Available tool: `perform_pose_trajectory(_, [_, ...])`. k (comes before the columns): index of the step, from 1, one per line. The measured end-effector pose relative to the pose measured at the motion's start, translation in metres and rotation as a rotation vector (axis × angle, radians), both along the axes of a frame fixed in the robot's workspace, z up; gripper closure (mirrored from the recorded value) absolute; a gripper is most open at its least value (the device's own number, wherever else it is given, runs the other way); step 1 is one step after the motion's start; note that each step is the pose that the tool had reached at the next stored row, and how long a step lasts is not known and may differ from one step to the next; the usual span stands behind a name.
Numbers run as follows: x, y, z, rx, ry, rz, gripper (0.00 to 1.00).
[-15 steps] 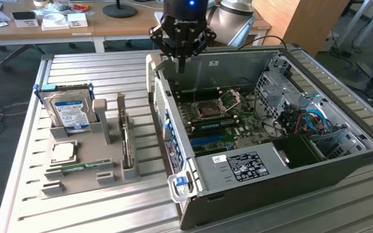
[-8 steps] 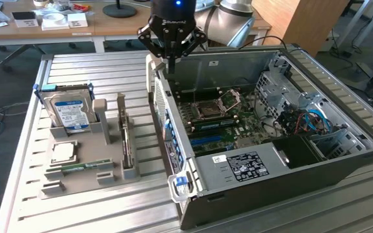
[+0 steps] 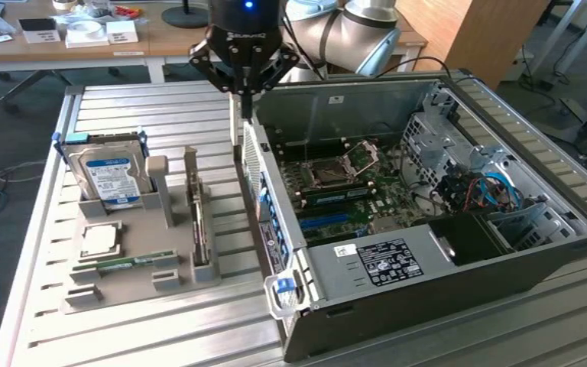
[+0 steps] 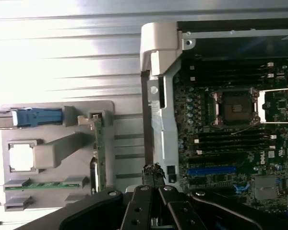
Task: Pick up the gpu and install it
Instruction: 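Reach for the gpu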
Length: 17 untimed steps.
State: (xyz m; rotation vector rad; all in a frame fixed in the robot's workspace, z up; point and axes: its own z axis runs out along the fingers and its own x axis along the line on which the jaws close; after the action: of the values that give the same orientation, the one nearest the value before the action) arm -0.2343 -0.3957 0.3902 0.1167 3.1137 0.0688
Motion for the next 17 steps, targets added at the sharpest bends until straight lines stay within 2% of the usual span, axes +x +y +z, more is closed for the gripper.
perform_pose_trajectory(17, [-0.058,0.0022,-0.0032,0.0000,-0.0001,-0.002,0.89])
